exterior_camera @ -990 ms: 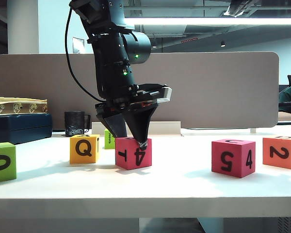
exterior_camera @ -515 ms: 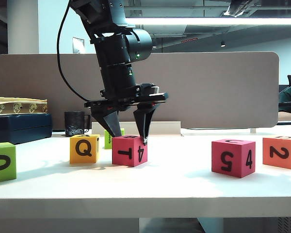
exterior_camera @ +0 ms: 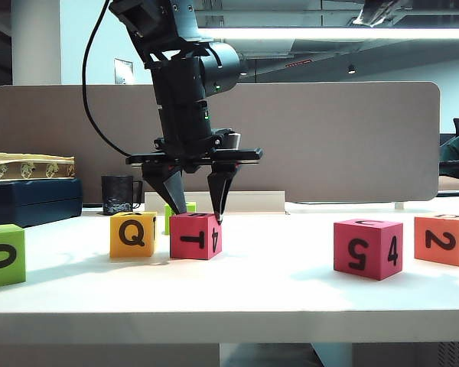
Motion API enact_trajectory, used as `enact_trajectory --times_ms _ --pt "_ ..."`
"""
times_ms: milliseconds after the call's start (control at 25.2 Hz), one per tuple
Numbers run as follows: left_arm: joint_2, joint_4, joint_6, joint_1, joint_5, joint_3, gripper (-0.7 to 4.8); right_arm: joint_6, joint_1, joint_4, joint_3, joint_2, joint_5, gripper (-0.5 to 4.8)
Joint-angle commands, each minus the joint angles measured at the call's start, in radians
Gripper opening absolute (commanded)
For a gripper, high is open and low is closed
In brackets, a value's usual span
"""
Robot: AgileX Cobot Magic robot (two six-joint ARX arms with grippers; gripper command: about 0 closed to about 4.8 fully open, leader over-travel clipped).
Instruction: Select the appropriate blocks from the scattered letter blocks on the table and arrange them in a row to spell out "ABCD".
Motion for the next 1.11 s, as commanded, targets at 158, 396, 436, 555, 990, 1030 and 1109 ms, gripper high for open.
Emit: enact_trajectory --times_ms 158,396,436,555,990,1030,1109 --pt "-0.002 0.051 -0.006 0.006 -0.050 0.002 2.37 -0.006 0.001 0.010 0.004 -0.003 0.001 -0.01" --pt "-0.002 0.059 -0.006 0.006 -0.055 0.002 2.37 -0.006 0.001 0.010 0.004 -0.003 0.001 -0.01" --pt "-0.002 0.059 -0.005 0.006 -0.055 0.002 2.40 -0.006 0.001 0.010 0.004 -0.003 0.001 -0.01" --pt "-0.002 0.059 -0.005 0.006 -0.055 0.002 2.51 -0.006 0.001 0.010 0.004 -0.003 0.001 -0.02" --pt "-0.004 0.084 0.102 0.029 -0.055 0.021 3.50 -0.006 0.001 0.007 0.004 -0.003 0.001 -0.01" --pt "-0.004 0.084 0.134 0.029 -0.055 0.043 3.50 -0.006 0.001 0.008 0.004 -0.003 0.001 -0.01" --pt "-0.004 0.085 0.175 0.028 -0.054 0.078 3.50 -0.006 0.001 0.009 0.004 -0.003 0.001 -0.01"
